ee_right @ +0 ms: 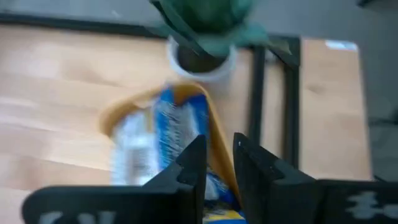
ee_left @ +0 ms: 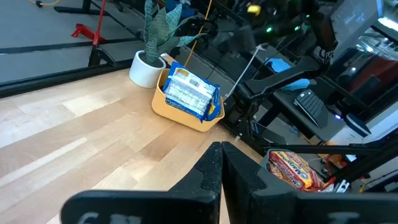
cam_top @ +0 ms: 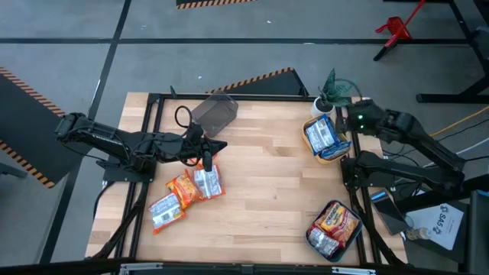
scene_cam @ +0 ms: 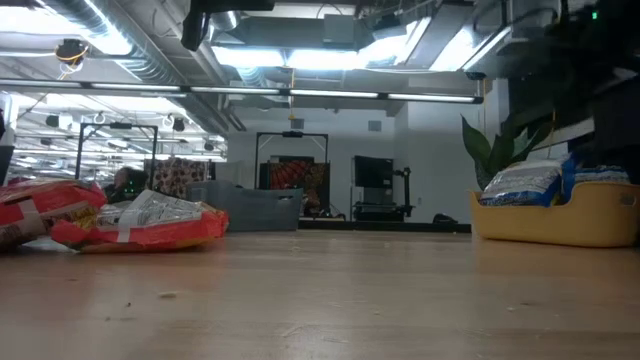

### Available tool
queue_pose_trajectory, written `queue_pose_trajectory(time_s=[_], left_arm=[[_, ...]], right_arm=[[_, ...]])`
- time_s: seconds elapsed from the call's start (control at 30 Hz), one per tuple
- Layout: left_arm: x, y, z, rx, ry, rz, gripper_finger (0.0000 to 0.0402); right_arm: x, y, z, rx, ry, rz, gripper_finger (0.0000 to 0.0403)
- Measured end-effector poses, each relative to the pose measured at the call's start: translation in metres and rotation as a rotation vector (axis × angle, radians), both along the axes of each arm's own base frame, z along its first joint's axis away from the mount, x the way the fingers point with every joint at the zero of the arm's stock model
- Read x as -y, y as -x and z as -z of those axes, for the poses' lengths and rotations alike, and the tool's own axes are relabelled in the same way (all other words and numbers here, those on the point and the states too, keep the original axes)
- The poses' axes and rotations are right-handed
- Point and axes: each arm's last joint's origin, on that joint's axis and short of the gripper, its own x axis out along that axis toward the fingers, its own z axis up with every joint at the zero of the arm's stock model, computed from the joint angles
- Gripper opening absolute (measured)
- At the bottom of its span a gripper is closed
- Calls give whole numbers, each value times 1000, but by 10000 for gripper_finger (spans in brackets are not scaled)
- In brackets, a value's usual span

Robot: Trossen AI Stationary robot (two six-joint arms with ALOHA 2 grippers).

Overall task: Sort Maruchan noodles
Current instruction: Put the orange noodle pack into the gray bin

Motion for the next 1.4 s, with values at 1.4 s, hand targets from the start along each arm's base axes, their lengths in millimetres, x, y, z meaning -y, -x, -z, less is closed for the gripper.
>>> queue_pose_trajectory(time_s=[1.4], left_arm=[[-9, 20, 16, -221, 285, 154, 52]], right_arm=[[-31, -239, 43, 394, 159, -1171, 126]])
